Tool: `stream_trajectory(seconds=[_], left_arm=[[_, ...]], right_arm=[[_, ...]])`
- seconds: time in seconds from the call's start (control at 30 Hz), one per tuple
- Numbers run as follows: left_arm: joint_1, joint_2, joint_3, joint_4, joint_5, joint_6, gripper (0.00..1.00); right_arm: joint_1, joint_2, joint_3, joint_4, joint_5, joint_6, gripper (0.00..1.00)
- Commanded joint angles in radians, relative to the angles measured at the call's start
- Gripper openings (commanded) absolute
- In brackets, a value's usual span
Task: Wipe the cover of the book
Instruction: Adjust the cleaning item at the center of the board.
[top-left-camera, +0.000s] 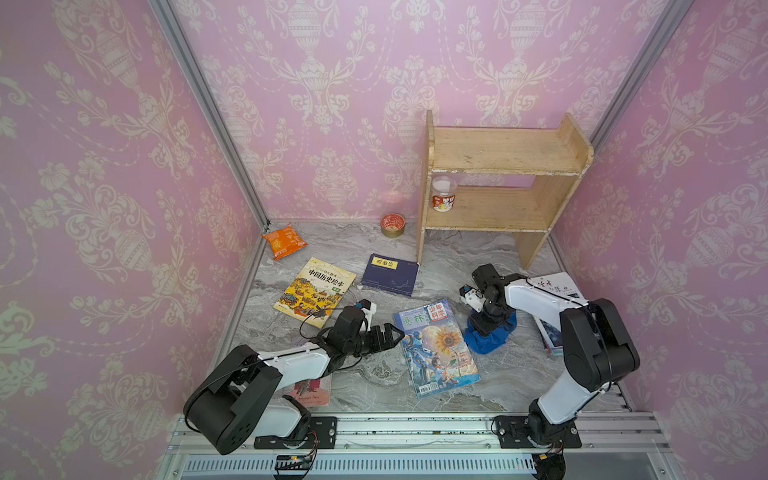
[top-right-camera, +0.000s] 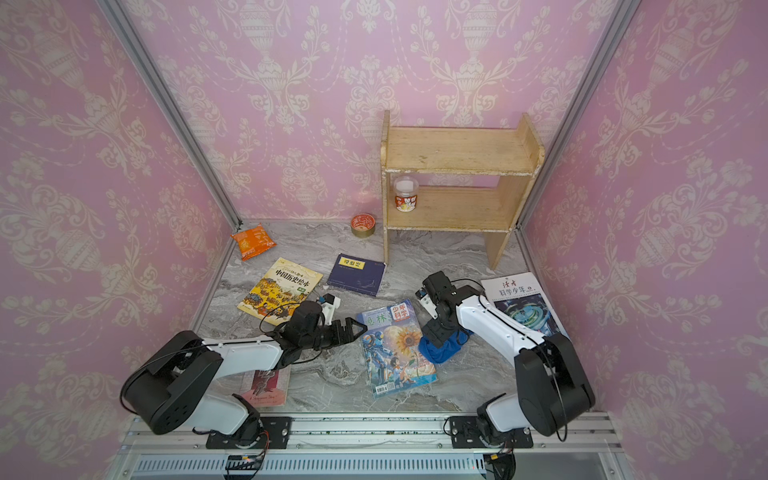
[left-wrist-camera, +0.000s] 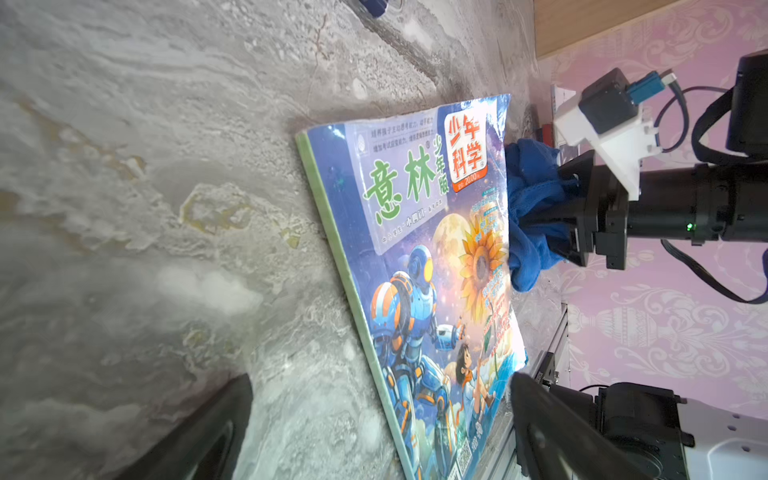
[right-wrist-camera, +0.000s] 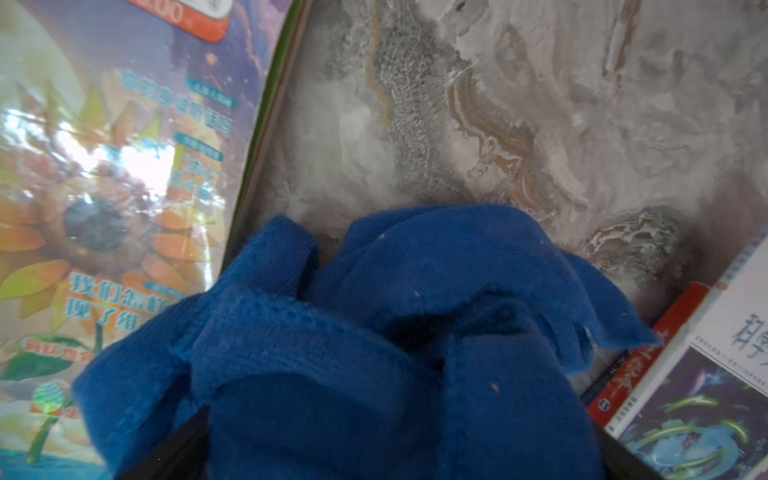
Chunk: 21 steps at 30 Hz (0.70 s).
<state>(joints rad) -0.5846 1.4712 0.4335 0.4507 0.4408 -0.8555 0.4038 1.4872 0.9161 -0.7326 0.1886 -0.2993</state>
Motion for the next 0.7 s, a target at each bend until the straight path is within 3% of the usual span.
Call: stream_trajectory(seconds=[0.0, 0.23, 0.33, 0.37, 0.4, 0.43, 0.47, 0.5, 0.67], left_arm=[[-0.007, -0.005, -0.044, -0.069, 0.022, -0.030, 0.99], [-0.008, -0.080, -0.071, -0.094, 0.011, -0.033, 0.99], [-0.008, -0.111, -0.072, -0.125, 0.003, -0.021, 0.99], [-0.008, -0.117, -0.069, -0.135, 0.001, -0.016, 0.99], [-0.008, -0.126, -0.066, -0.145, 0.001, -0.011, 0.99], [-0.008, -0.131, -0.064, -0.153, 0.002, -0.008, 0.99], [-0.008, -0.137, -0.063, -0.159, 0.001, -0.006, 0.99], [-0.008, -0.144, -0.061, -0.165, 0.000, -0.005, 0.99], [-0.008, -0.167, -0.058, -0.197, 0.000, -0.002, 0.99]], right_arm=[[-0.026, 0.103, 0.036, 0.019, -0.003, -0.051, 1.00], [-0.100, 0.225, 0.026, 0.071, -0.068, -0.021, 1.00], [-0.129, 0.257, 0.022, 0.075, -0.058, -0.020, 0.92], [-0.140, 0.268, 0.028, 0.070, -0.065, -0.018, 0.84], [-0.150, 0.278, 0.035, 0.063, -0.067, -0.013, 0.61], [-0.157, 0.294, 0.042, 0.063, -0.055, -0.003, 0.24], [-0.158, 0.304, 0.044, 0.063, -0.031, 0.006, 0.05], [-0.159, 0.312, 0.042, 0.063, -0.018, 0.009, 0.00], [-0.160, 0.246, 0.027, 0.105, 0.027, 0.065, 0.00]])
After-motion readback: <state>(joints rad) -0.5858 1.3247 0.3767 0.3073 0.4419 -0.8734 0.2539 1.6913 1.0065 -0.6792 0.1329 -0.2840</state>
